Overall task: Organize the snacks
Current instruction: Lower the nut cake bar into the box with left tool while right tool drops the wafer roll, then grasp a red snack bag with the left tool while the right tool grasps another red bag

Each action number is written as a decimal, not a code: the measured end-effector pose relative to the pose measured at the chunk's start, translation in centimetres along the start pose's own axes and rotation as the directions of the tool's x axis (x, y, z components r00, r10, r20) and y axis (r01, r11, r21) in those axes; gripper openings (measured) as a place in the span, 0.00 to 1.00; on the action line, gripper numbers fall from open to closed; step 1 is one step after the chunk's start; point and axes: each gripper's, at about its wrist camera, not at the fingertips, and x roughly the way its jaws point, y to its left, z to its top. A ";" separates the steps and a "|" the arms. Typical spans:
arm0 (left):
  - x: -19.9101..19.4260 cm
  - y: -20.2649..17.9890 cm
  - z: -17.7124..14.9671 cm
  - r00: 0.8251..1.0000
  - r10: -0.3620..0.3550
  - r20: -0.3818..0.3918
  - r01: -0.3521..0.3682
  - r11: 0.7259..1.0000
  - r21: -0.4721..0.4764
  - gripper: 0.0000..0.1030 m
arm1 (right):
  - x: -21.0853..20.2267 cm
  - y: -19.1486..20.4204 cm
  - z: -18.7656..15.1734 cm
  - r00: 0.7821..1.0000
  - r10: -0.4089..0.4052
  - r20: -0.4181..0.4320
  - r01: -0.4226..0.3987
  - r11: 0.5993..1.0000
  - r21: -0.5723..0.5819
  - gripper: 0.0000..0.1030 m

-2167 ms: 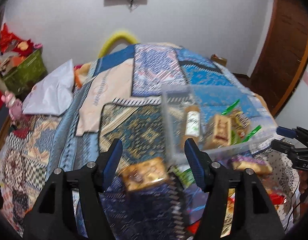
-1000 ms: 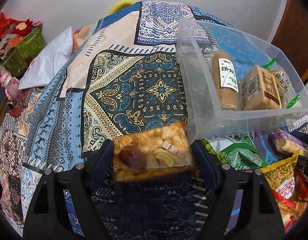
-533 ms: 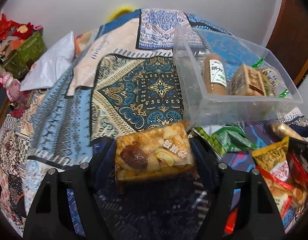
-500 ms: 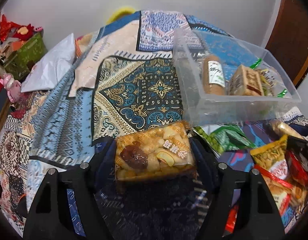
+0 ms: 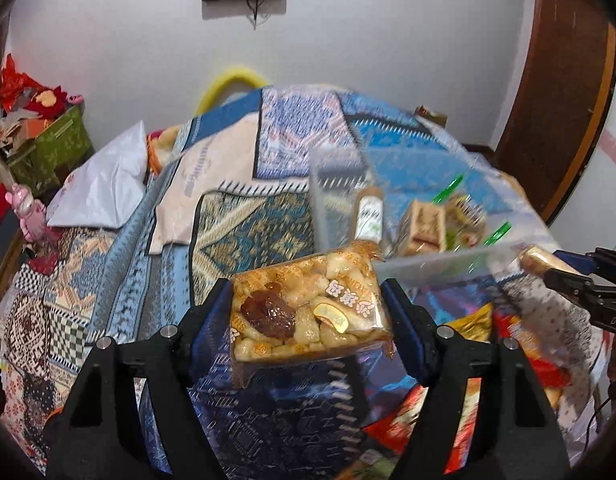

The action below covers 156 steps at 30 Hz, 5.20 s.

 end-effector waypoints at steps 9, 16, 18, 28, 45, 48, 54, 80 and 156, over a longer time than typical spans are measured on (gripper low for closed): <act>0.3 -2.4 2.5 0.998 -0.048 0.042 0.048 0.999 0.012 0.72 | -0.2 0.0 1.8 0.999 0.000 0.054 -0.001 1.000 0.015 0.19; 1.1 -3.4 2.6 0.997 -0.073 0.040 0.073 0.997 0.018 0.72 | 0.5 -0.3 1.3 0.998 0.056 0.020 -0.057 0.998 0.024 0.19; 1.2 -3.5 2.3 0.996 -0.078 0.035 0.077 0.997 0.021 0.72 | 0.5 -0.7 0.8 0.999 0.041 0.021 -0.042 0.999 0.022 0.19; 1.6 -2.5 1.8 0.998 -0.062 0.023 0.062 0.998 -0.007 0.72 | -1.8 -1.2 0.9 0.997 -0.004 0.074 0.002 1.000 0.023 0.18; 3.6 -3.8 6.0 0.996 -0.073 0.052 0.074 0.997 -0.013 0.72 | -1.5 -0.1 8.8 0.971 -0.030 0.238 0.026 0.999 0.021 0.17; 5.5 -4.3 6.4 0.997 -0.078 0.026 0.078 0.997 -0.013 0.72 | 0.2 0.1 9.8 0.972 -0.034 0.232 0.028 0.999 0.029 0.17; 9.2 -5.1 6.9 0.997 -0.076 -0.027 0.076 0.997 -0.013 0.72 | 3.7 0.2 11.0 0.978 -0.042 0.206 0.031 0.998 0.056 0.17; 8.6 -5.3 6.5 0.993 -0.090 -0.083 0.090 0.996 0.005 0.78 | 3.0 -1.3 8.4 0.993 -0.049 0.106 0.044 0.998 0.046 0.58; 0.3 -6.5 -6.6 0.977 -0.156 -0.148 0.155 0.988 -0.017 0.60 | -0.7 -1.0 -4.8 0.999 0.032 -0.010 -0.029 0.987 0.161 0.70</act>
